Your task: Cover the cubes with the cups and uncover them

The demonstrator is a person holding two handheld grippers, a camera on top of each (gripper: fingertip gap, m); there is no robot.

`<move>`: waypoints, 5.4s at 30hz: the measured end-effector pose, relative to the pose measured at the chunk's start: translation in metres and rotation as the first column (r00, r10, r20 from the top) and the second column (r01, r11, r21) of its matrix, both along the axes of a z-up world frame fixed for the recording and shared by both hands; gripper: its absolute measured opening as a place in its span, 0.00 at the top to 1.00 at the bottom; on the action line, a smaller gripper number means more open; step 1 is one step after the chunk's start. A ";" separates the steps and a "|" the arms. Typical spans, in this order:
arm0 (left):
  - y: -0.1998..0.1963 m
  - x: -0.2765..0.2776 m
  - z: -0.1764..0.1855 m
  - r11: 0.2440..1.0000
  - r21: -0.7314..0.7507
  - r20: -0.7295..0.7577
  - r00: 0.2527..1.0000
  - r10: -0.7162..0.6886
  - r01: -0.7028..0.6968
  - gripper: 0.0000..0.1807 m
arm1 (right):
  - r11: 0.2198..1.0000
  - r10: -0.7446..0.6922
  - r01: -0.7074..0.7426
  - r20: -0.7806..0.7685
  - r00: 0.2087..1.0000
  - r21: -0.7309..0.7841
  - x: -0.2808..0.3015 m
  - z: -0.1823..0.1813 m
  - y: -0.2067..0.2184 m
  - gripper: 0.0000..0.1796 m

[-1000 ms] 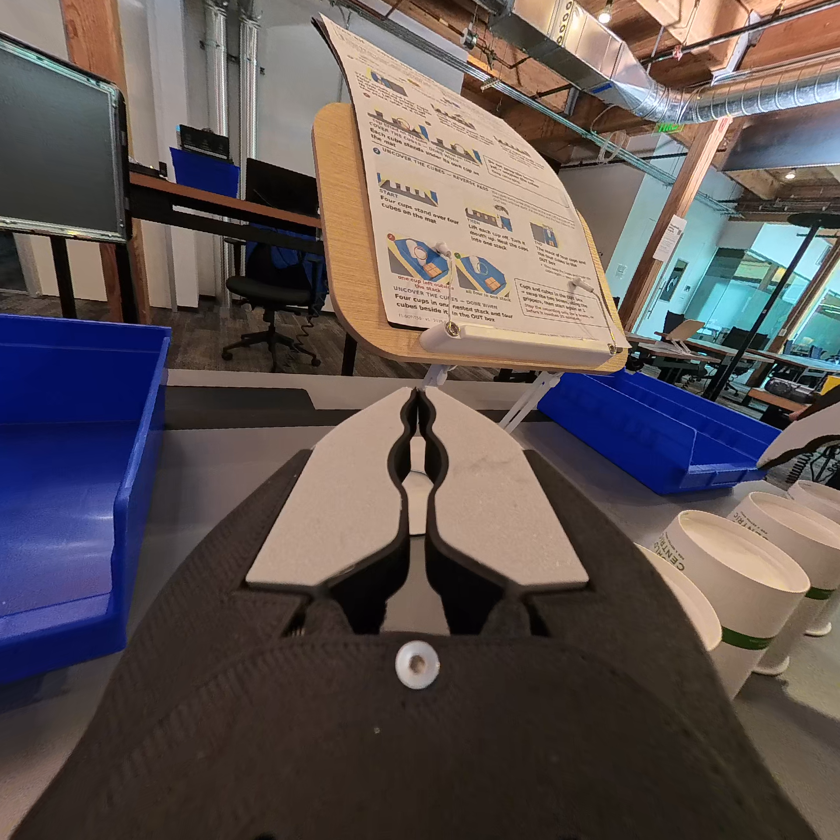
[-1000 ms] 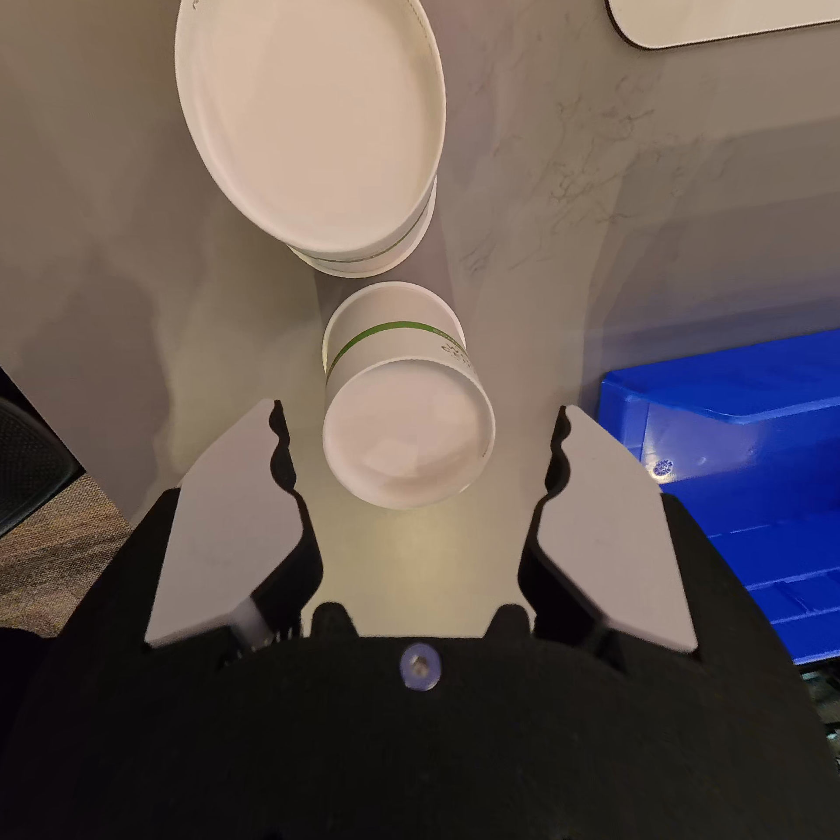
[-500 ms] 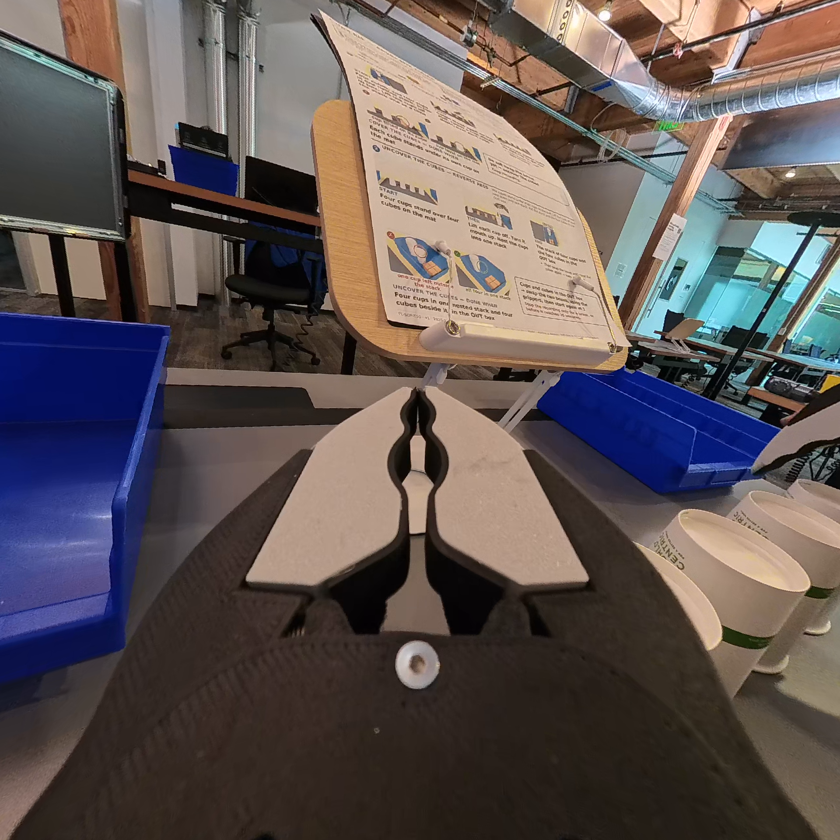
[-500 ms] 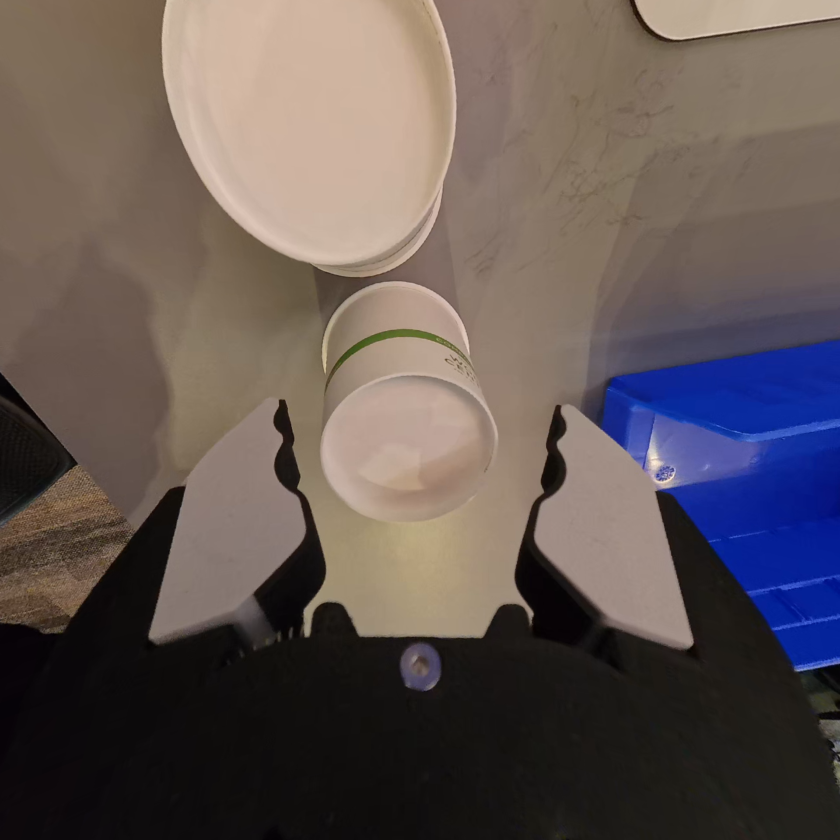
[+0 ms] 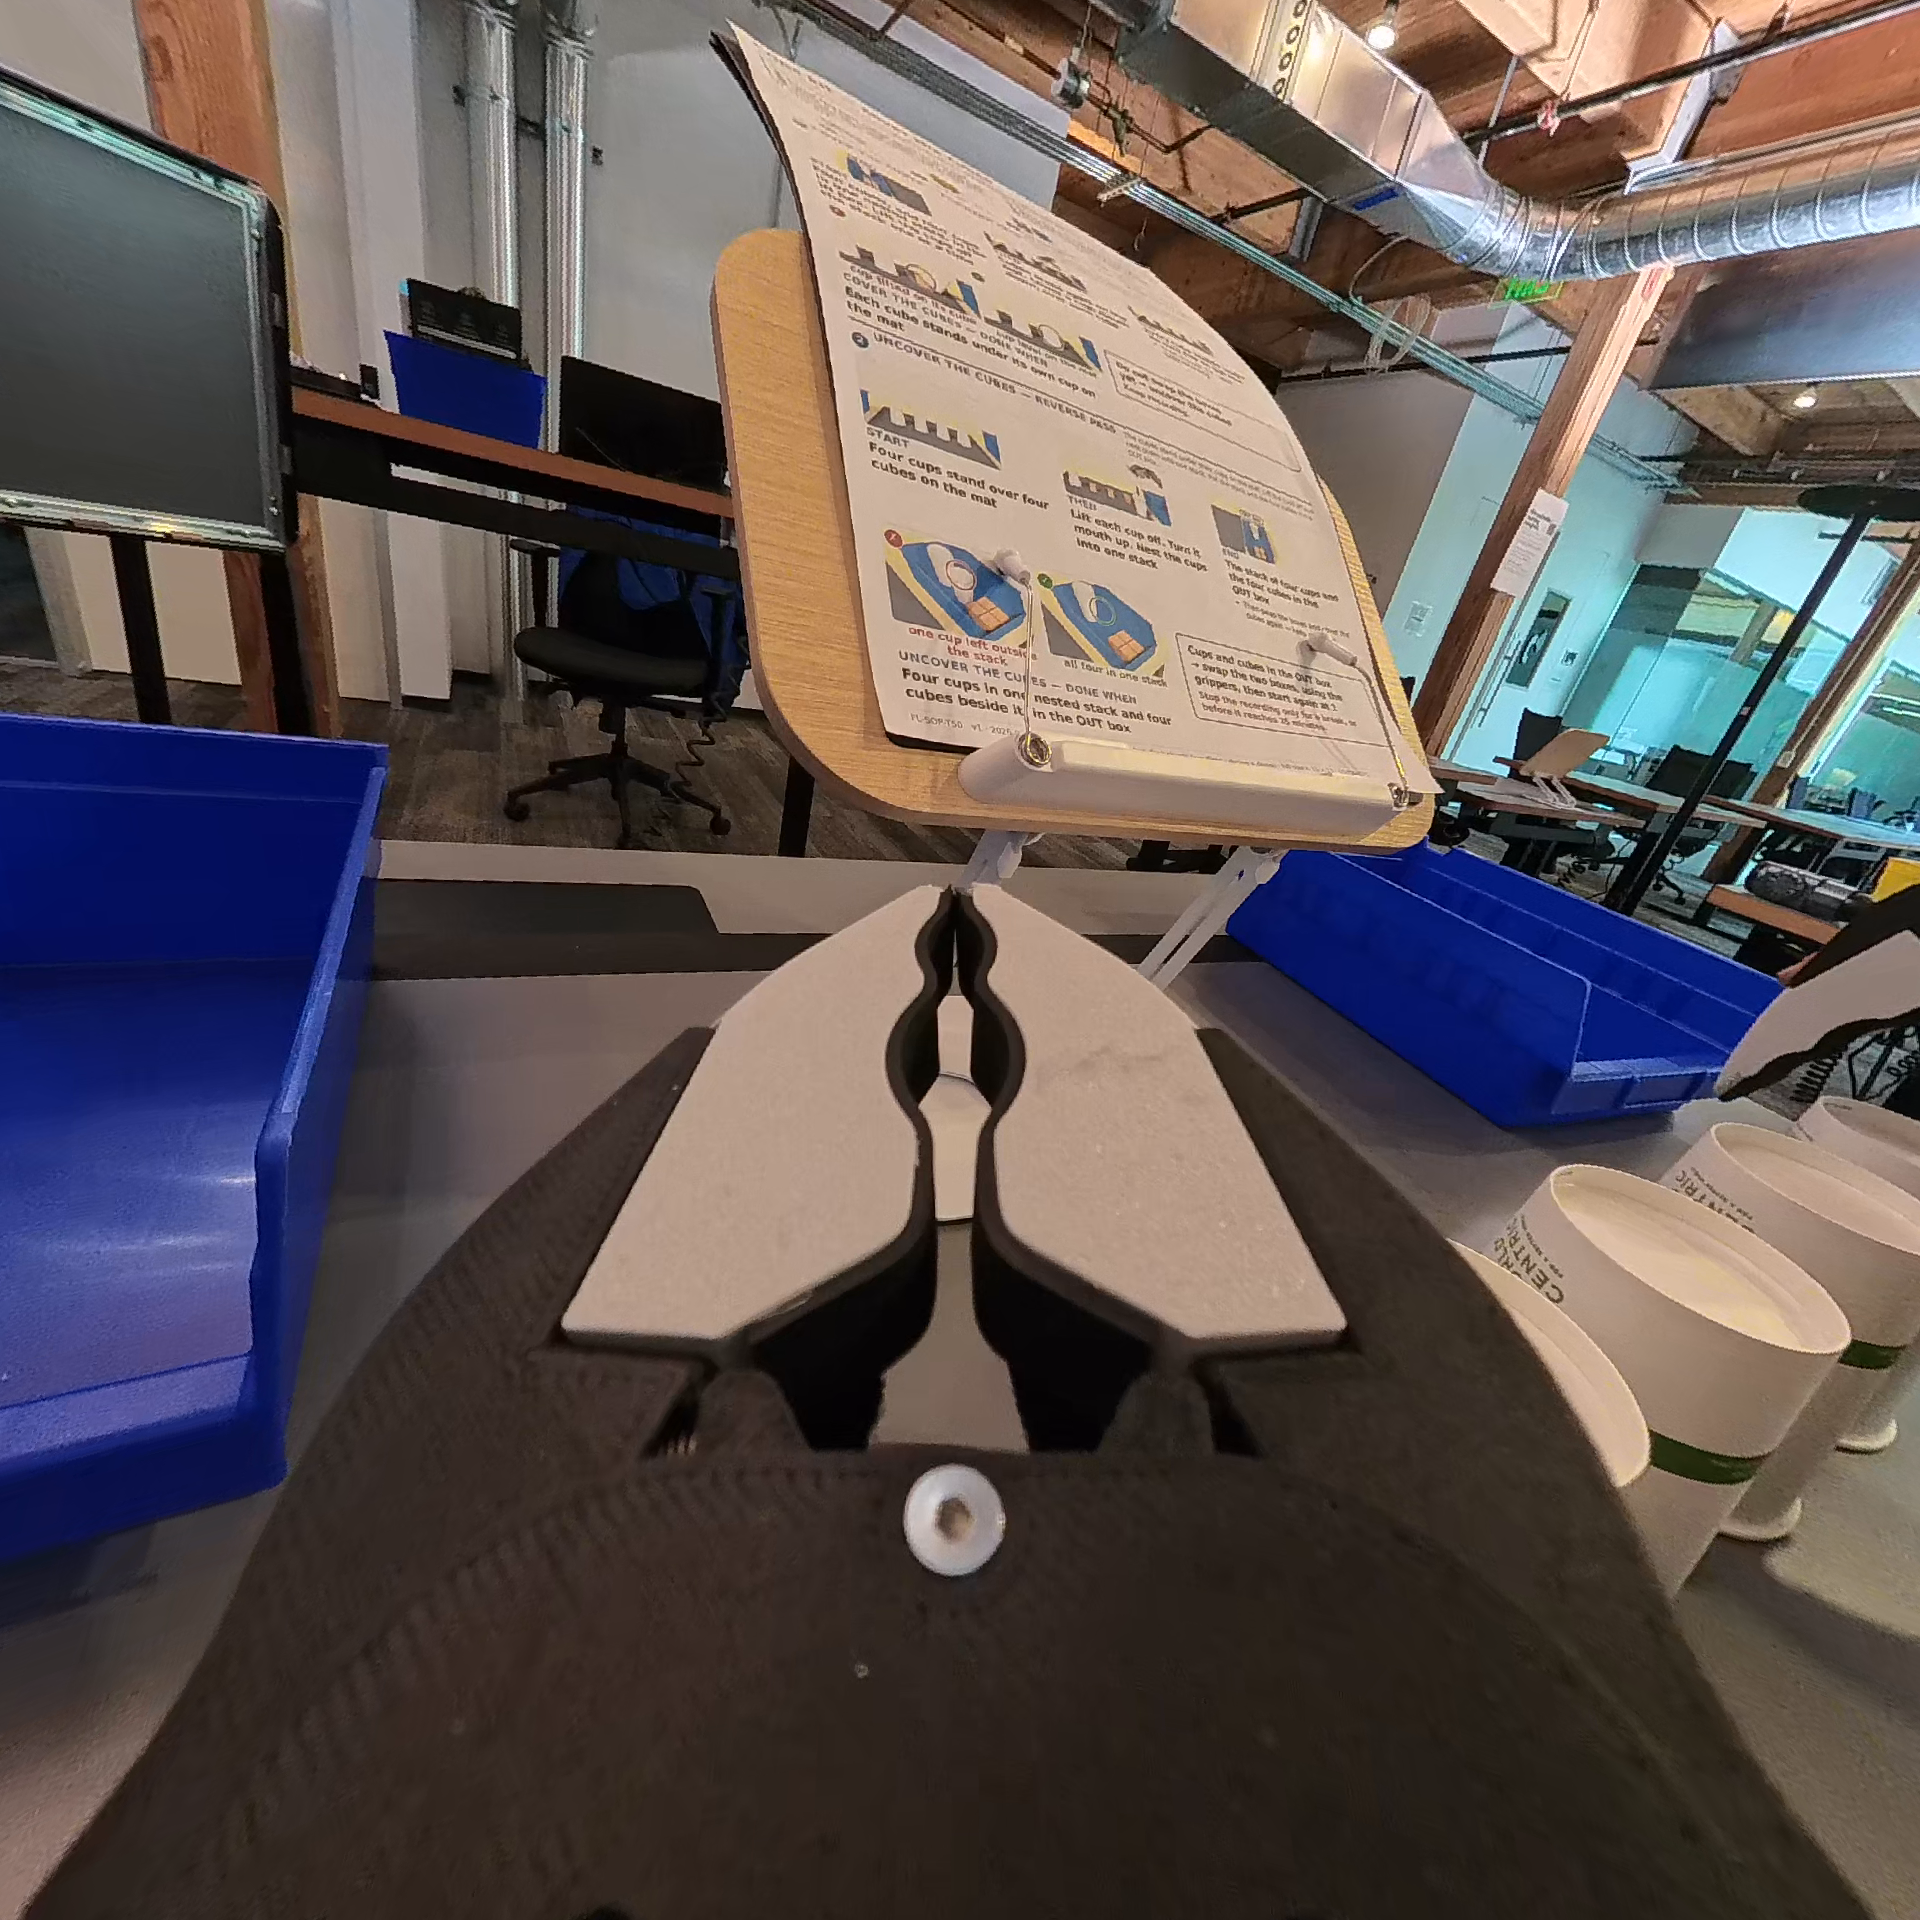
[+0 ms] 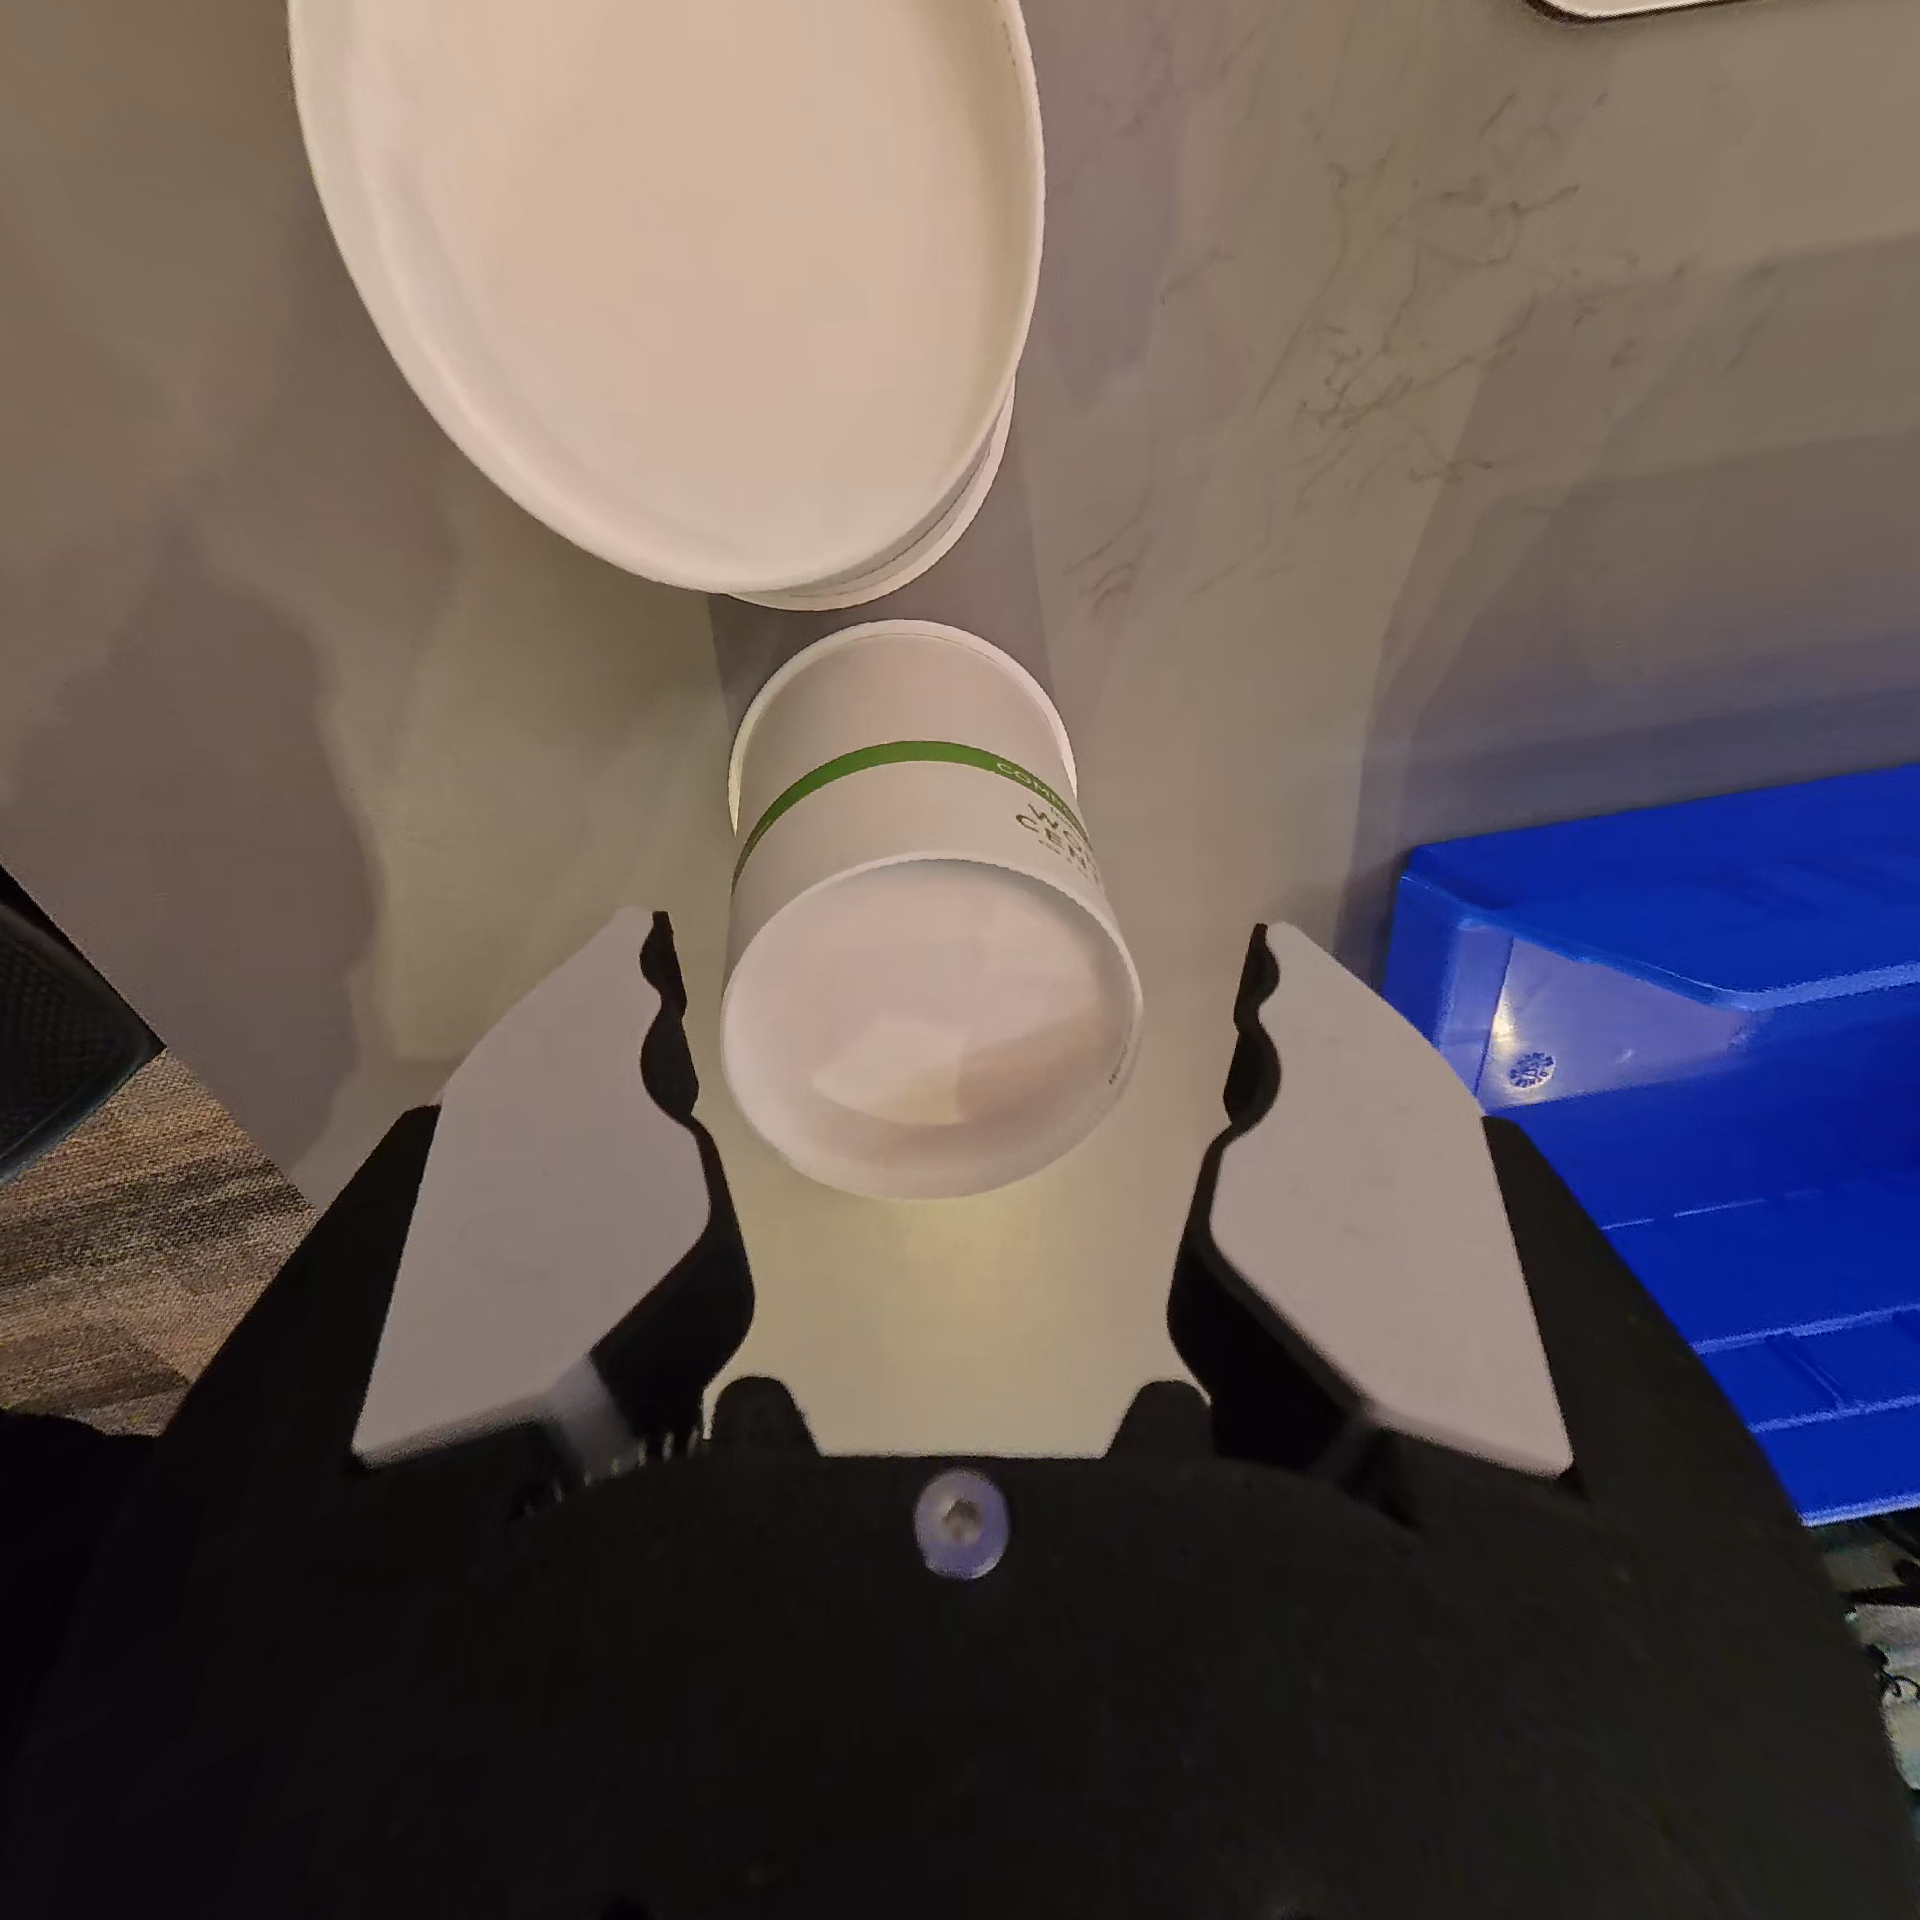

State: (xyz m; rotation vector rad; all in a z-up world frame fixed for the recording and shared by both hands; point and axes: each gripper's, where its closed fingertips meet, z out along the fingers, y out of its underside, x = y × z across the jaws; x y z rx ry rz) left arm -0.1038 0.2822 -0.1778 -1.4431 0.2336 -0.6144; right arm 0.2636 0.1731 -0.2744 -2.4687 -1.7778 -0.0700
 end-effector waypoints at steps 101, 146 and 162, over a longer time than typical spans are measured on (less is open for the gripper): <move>0.005 0.001 -0.008 1.000 -0.021 -0.028 1.000 0.007 -0.007 1.00 | 0.998 -0.057 0.059 -0.052 0.997 0.035 0.010 -0.009 -0.005 0.50; -0.004 0.001 0.005 0.999 0.030 -0.017 1.000 0.010 -0.010 1.00 | 0.935 -0.053 0.177 -0.373 0.926 0.307 0.030 0.073 -0.014 0.50; -0.008 0.011 0.008 0.998 0.021 0.022 0.998 -0.059 0.058 0.94 | 0.896 -0.021 0.214 -0.445 0.895 0.389 0.028 0.094 -0.010 0.50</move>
